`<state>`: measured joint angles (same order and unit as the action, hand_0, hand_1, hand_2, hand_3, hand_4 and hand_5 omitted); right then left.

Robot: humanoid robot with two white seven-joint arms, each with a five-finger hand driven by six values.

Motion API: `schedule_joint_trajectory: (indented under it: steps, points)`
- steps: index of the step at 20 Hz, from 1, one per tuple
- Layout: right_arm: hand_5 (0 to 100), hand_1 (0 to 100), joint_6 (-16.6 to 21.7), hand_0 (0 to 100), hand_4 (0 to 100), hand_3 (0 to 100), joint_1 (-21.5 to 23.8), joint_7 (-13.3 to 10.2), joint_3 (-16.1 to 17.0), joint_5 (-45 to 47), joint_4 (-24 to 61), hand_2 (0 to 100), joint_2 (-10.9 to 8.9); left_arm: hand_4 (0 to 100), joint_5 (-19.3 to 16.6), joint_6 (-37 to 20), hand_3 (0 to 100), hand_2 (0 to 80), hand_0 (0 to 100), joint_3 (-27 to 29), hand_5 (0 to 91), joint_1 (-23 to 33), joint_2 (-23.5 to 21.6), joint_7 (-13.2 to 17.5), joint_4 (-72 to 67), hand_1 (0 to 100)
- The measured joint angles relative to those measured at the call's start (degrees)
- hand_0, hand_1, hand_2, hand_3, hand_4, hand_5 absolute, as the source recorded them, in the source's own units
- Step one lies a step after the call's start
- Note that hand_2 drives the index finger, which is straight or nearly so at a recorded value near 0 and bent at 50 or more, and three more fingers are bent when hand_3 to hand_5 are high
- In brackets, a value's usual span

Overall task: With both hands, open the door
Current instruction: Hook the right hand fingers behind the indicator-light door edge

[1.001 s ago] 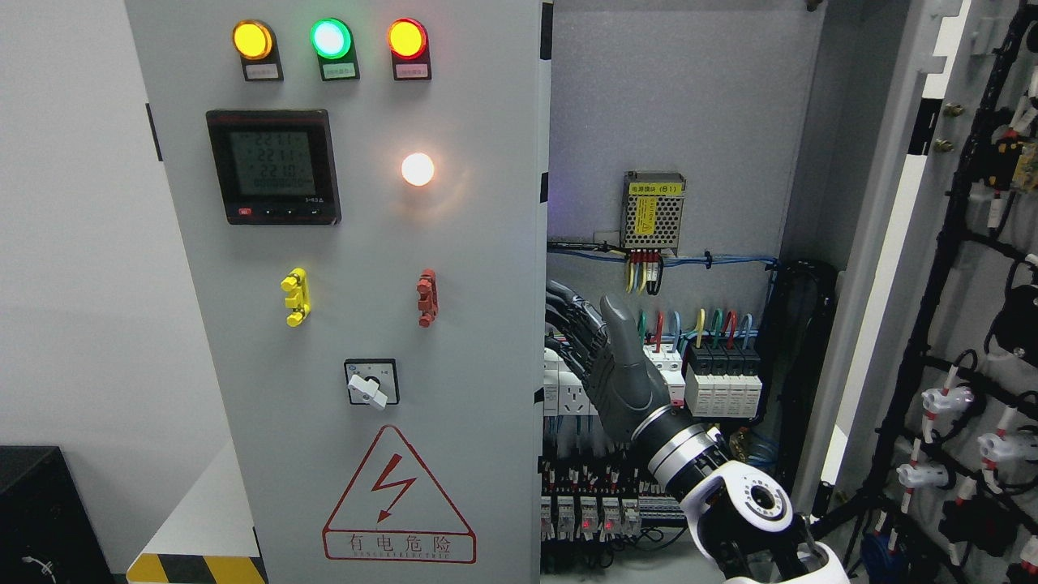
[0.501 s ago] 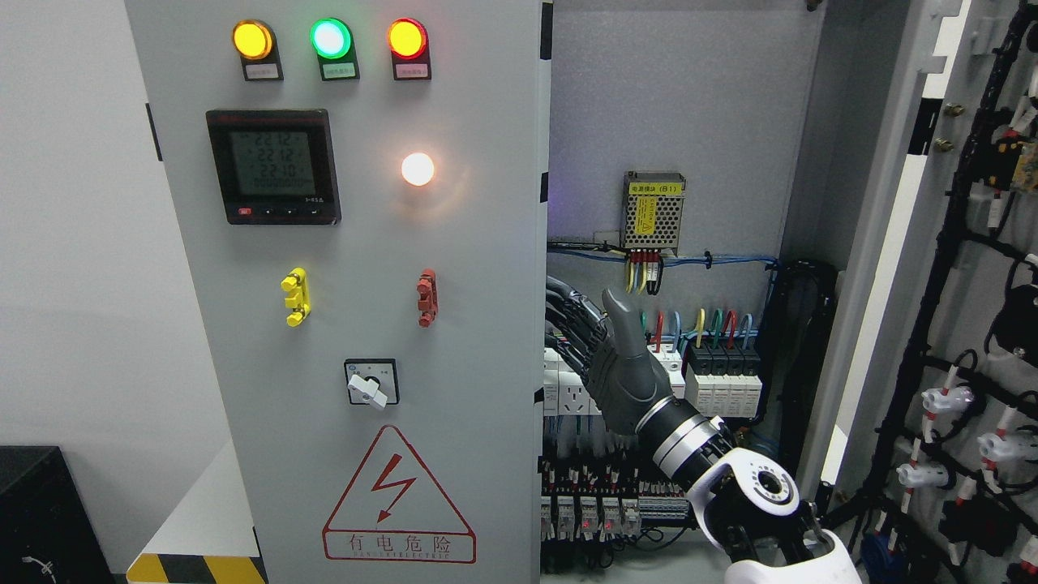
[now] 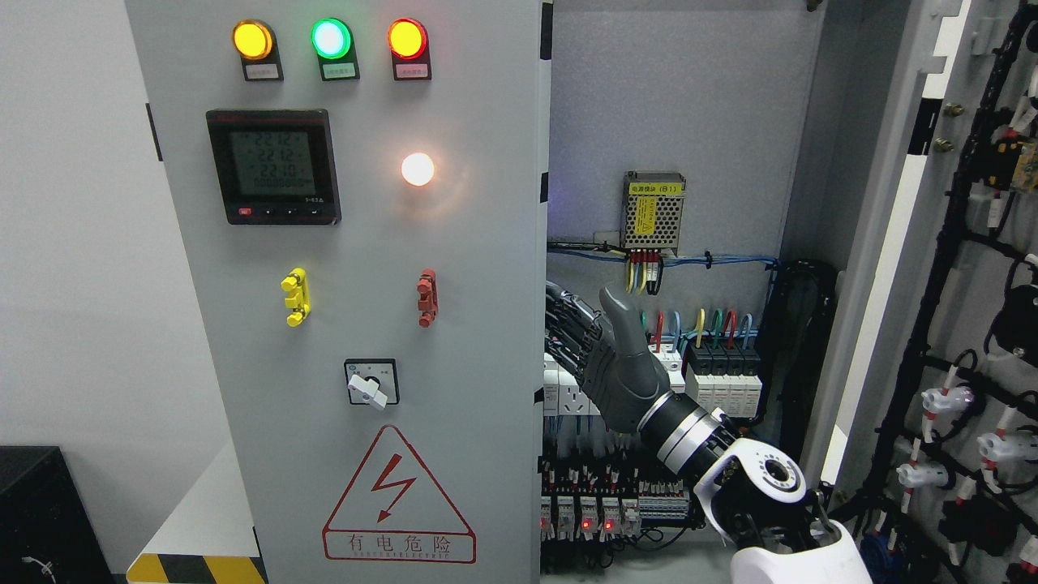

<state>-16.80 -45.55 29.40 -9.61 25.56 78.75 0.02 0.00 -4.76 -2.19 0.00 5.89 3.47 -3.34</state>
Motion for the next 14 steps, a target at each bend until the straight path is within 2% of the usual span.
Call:
schedule_joint_trajectory:
  steps: [10,14]
  points:
    - [0,0,-0.47,0,0,0,-1.23,4.12,1.17,0.01,-1.27,0,-0.01,0,0.0,0.0,0,0.0,0,0.0,0.0,0.0,0.0,0.0,0.0,0]
    - [0,0,-0.53,0,0,0,-1.52,5.04,1.67,0.02,-1.78,0,-0.01,0,0.0,0.0,0,0.0,0,0.0,0.0,0.0,0.0,0.0,0.0,0]
